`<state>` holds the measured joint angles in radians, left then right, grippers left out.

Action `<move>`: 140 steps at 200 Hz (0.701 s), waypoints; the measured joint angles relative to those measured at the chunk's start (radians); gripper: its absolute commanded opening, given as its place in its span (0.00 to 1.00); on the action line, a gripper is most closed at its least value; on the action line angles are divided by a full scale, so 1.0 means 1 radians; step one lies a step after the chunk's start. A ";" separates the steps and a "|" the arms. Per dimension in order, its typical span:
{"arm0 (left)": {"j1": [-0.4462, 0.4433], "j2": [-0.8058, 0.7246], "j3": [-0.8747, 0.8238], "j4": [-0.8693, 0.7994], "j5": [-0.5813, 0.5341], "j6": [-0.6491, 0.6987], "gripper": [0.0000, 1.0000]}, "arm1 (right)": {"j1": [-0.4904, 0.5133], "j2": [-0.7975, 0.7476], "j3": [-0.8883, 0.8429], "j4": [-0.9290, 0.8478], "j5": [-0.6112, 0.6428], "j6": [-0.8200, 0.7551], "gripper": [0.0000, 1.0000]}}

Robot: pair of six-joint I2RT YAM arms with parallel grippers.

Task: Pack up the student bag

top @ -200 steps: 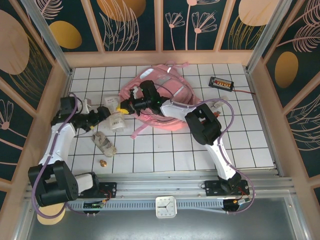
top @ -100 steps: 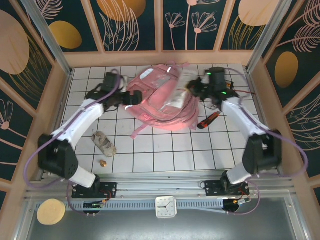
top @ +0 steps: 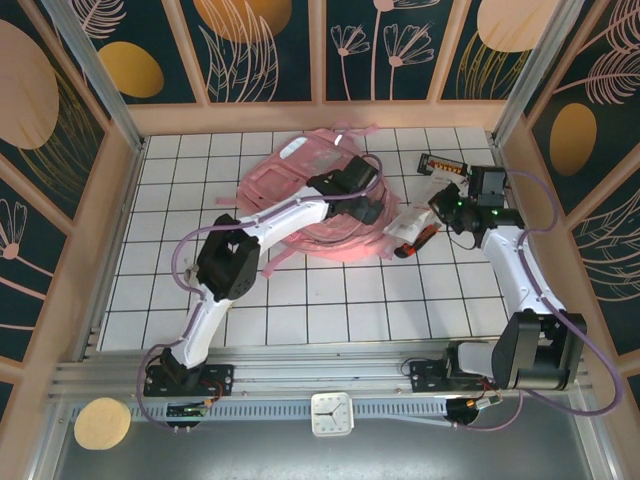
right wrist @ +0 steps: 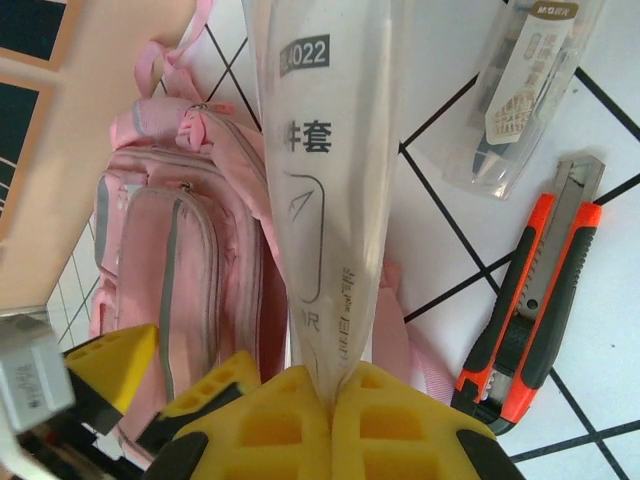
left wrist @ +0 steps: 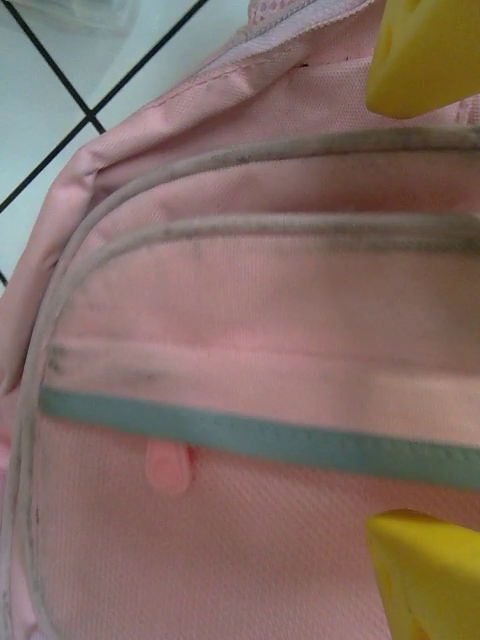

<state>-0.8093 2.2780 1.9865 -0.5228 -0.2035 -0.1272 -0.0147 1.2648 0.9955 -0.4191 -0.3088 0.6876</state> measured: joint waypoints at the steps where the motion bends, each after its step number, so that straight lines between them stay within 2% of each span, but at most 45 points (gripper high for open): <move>1: -0.002 0.002 0.000 -0.001 -0.003 0.002 0.99 | -0.002 0.000 0.000 0.000 -0.002 -0.001 0.00; 26: -0.024 0.029 0.003 -0.007 -0.061 0.021 0.98 | -0.025 0.000 0.000 -0.001 -0.024 -0.016 0.00; 39: -0.032 0.050 0.014 -0.013 -0.095 0.026 0.91 | -0.033 0.000 0.000 -0.001 -0.036 -0.023 0.00; 47: -0.036 0.066 0.029 -0.021 -0.118 0.028 0.75 | -0.035 0.000 0.000 -0.001 -0.043 -0.025 0.00; 70: -0.040 0.106 0.071 -0.039 -0.176 0.020 0.14 | -0.037 0.000 0.000 0.000 -0.075 -0.025 0.00; 82: -0.046 0.109 0.081 -0.045 -0.188 0.018 0.00 | -0.037 0.000 0.000 0.000 -0.089 -0.025 0.00; 116: -0.049 0.087 0.103 -0.081 -0.205 0.003 0.00 | -0.029 0.018 -0.003 0.030 -0.144 -0.025 0.00; 140: -0.041 0.032 0.103 -0.111 -0.185 -0.011 0.00 | 0.031 0.078 -0.004 0.082 -0.172 -0.023 0.00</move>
<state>-0.8501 2.3100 2.0892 -0.6338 -0.3885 -0.1379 0.0162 1.3426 0.9913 -0.3367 -0.4805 0.6647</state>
